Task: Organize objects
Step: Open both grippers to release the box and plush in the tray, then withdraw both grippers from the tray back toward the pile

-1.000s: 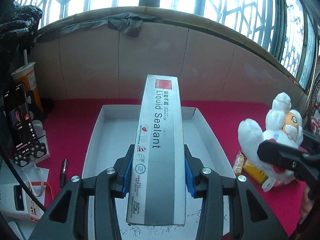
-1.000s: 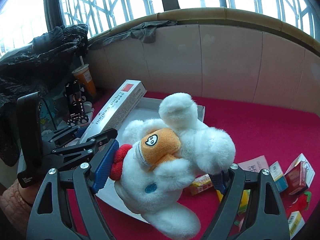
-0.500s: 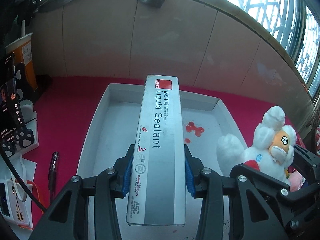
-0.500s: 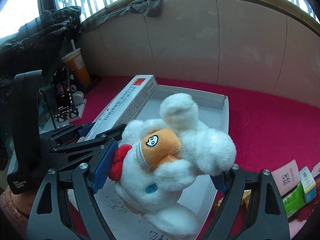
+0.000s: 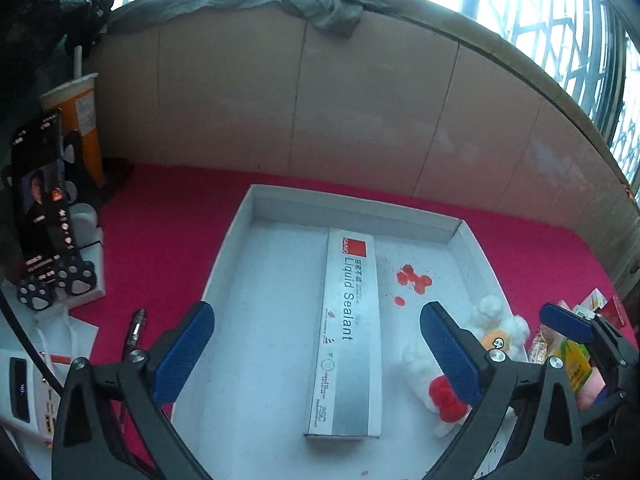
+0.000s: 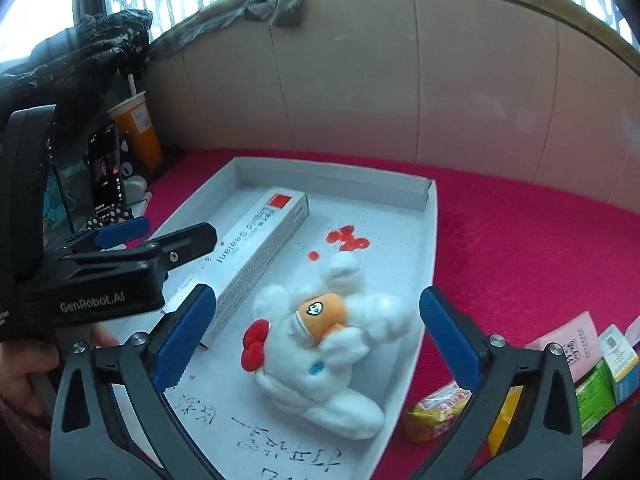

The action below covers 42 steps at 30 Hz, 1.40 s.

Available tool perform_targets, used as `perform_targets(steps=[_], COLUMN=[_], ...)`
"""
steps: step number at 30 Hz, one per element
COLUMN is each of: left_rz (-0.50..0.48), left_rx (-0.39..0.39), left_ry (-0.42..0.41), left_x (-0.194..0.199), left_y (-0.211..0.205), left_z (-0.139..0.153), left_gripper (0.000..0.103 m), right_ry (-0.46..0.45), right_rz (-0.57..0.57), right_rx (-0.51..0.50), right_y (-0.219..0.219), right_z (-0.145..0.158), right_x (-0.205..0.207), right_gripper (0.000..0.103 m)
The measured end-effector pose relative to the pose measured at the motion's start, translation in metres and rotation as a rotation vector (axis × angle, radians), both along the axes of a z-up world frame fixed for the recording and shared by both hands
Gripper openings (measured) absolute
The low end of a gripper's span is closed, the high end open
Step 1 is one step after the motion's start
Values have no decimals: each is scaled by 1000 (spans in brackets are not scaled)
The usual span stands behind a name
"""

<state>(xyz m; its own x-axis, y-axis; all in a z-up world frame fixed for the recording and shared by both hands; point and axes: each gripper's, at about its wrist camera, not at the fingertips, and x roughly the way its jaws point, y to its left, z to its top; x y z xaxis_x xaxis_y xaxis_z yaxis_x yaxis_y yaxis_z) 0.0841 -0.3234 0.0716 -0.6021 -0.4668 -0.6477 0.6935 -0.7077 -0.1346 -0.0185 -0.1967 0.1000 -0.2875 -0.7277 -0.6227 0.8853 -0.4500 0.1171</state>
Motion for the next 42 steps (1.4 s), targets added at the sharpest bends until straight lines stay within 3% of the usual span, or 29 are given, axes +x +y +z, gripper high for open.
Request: perform_targets(steps=[4,19,33,42], left_rz=[10,-4,-98,-246], left_rx=[-31,-73,-66,-78], left_ry=[9,49,55,7], left_x=[5,12,2,-21], left_y=[13,70,114,150], left_z=[7,31,32,20], left_gripper=[103,103,103,103], right_ry=[25,-18,-79,-43], right_rz=[-2,-49,-141,-343], right_rx=[-32,-84,-154,-198], right_y=[14,76,158,248], right_z=[9,17,19,29], right_x=[7,10,-1,-30], right_gripper=[103,103,103,103])
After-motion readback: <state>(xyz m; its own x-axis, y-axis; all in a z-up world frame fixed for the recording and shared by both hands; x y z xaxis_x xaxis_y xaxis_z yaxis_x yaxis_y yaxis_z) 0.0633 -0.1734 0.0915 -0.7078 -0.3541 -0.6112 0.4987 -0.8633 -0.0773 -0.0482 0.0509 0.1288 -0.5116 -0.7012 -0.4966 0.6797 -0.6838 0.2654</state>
